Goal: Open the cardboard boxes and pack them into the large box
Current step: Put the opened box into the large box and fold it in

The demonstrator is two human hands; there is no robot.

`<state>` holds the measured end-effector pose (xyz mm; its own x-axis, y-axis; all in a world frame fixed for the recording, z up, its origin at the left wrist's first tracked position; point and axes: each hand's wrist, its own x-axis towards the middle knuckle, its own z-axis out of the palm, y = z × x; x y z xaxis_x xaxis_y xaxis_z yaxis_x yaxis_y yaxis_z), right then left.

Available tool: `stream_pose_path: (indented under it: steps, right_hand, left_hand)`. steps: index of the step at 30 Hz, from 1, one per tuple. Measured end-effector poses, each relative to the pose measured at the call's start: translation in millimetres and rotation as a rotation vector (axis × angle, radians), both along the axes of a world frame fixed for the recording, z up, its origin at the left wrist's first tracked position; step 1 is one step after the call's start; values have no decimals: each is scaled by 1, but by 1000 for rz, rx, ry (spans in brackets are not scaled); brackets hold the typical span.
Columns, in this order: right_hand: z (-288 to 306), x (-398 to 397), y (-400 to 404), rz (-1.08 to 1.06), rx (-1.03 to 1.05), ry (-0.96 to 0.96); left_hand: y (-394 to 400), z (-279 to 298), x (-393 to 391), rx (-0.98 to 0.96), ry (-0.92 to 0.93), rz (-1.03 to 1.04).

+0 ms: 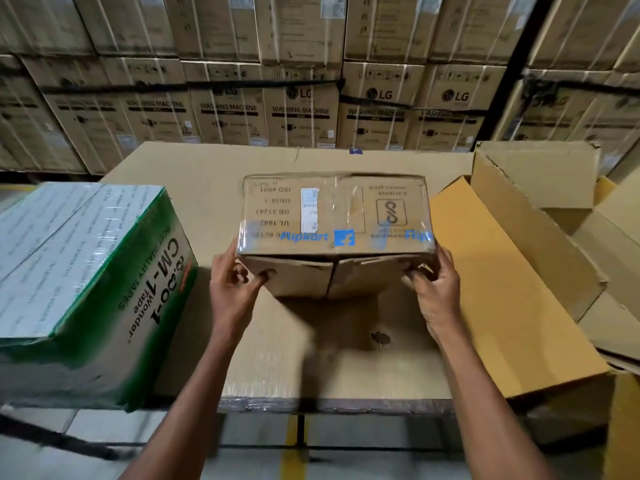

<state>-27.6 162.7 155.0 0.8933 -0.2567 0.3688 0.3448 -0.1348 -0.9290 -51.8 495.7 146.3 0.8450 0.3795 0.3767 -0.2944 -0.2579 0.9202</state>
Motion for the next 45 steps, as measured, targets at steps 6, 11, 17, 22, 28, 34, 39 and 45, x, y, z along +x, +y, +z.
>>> stream_pose_path:
  steps: [6, 11, 17, 22, 28, 34, 39, 45]
  right_hand:
    - [20, 7, 15, -145, 136, -9]
    - [12, 9, 8, -44, 57, 65]
    - [-70, -24, 9, 35, -40, 451]
    - [-93, -39, 20, -11, -84, 591]
    - [-74, -20, 11, -129, -138, 559]
    - [-50, -8, 7, -70, -242, 521]
    - [-53, -11, 16, -90, -311, 663]
    - [-81, -14, 16, -56, -285, 834]
  left_hand:
    - [-10, 18, 17, 19, -7, 59]
    - [-13, 6, 28, -117, 24, -28]
    - [-10, -55, 8, -129, 296, -245]
    - [-22, -98, -15, -172, 510, -154]
    - [-26, -62, -8, 9, 449, 8]
    - [-29, -29, -6, -22, 400, -18]
    - [-16, -56, -1, -132, 600, -146]
    - [-12, -81, 2, 154, 755, -237]
